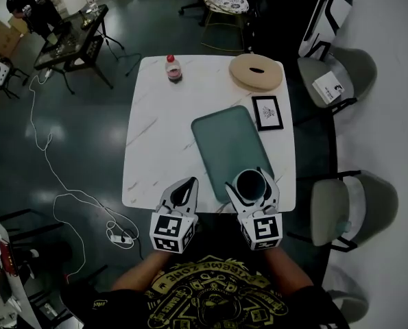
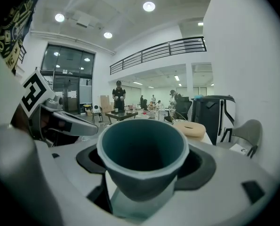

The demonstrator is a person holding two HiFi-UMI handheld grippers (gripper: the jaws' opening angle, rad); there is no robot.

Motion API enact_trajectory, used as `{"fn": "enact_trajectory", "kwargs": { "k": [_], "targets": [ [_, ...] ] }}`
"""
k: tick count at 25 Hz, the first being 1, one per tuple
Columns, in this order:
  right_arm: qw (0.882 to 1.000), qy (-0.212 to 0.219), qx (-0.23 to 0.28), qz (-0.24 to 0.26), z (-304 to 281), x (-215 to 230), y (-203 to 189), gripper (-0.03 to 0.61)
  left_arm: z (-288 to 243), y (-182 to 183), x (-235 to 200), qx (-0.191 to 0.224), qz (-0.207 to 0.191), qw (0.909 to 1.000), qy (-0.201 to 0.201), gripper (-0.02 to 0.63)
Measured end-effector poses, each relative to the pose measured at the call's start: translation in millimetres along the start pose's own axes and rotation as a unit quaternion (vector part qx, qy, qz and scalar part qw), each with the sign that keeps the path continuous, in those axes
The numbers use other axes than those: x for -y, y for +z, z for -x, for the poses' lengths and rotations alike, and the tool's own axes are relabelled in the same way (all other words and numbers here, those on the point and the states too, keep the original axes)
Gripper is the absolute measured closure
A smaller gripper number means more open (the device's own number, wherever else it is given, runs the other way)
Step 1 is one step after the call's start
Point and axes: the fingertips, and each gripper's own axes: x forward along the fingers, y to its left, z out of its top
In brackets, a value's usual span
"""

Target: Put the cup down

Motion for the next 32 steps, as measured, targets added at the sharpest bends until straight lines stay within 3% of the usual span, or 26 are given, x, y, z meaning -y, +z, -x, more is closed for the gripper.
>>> {"fn": "enact_trajectory", "kwargs": {
  "k": [15, 32],
  "targets": [
    [0.998, 0.069, -0.015, 0.002, -50.1, 21.9, -51.5, 0.197, -47.1, -24.3, 7.9, -0.046, -0.025, 0.9982, 0.031, 0.603],
    [0.995, 0.09, -0.031, 0.002, -82.9, 30.8, -84.7, 0.197, -88.5, -49.0, 0.4, -0.078, -0.01, 0.9957, 0.049, 0.603]
  ]
}}
